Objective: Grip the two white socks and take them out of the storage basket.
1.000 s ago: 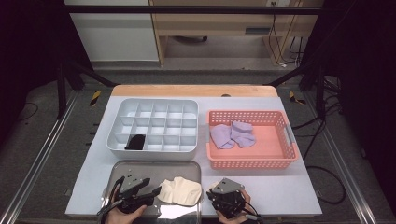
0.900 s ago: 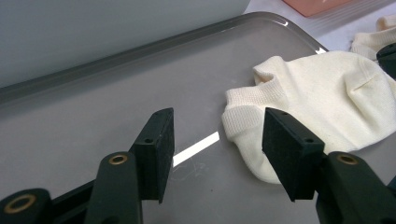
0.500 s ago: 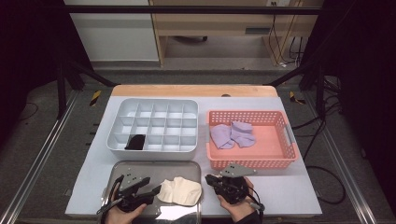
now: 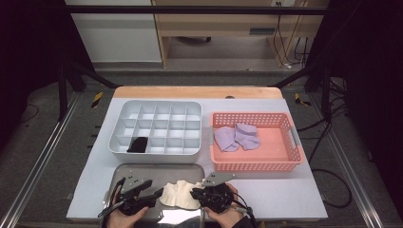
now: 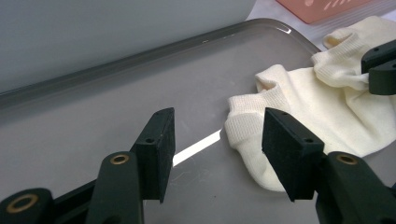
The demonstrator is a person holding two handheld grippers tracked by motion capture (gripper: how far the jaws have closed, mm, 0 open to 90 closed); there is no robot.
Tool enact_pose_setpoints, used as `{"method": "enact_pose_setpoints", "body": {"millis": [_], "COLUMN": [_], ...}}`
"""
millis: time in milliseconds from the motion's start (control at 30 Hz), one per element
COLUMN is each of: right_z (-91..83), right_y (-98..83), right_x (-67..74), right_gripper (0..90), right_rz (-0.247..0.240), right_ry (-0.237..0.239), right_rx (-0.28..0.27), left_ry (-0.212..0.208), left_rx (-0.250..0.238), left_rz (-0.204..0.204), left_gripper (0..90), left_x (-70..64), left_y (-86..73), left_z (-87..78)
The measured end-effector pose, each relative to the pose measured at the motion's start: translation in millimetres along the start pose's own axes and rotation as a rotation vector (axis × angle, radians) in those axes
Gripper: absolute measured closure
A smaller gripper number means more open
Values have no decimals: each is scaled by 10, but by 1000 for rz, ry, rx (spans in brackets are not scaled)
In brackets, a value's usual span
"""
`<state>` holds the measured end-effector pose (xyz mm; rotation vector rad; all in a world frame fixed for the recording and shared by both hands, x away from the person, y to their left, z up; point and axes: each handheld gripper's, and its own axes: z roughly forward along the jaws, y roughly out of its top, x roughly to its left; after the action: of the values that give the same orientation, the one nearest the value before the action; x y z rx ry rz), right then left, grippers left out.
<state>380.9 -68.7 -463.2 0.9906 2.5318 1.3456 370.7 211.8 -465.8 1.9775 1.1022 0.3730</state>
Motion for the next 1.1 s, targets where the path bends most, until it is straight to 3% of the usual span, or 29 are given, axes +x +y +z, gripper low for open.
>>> {"method": "enact_pose_setpoints", "body": {"millis": [167, 333, 500, 633, 833, 1100], "right_z": [-149, -403, -607, -717, -766, -671], "right_y": [32, 46, -11, -119, -254, -331], "right_x": [-57, -205, -362, -440, -517, -550], "right_gripper": [724, 720, 720, 715, 712, 712], "right_rz": [14, 37, 57, 79, 108, 125], "right_ry": [-19, -91, -172, -209, -229, -236], "right_rx": [-49, -106, -112, -106, -93, -47], "left_ry": [-17, -23, -27, -35, -58, -85], "left_rx": [-17, -35, -36, -37, -15, 57], "left_rz": [8, 30, 56, 81, 99, 102], "left_gripper": [438, 437, 443, 446, 460, 479], "left_x": [-20, -55, -136, -235, -399, -620], "left_y": [58, 178, 317, 412, 500, 529], "left_z": [-41, -115, -166, -151, -18, 307]}}
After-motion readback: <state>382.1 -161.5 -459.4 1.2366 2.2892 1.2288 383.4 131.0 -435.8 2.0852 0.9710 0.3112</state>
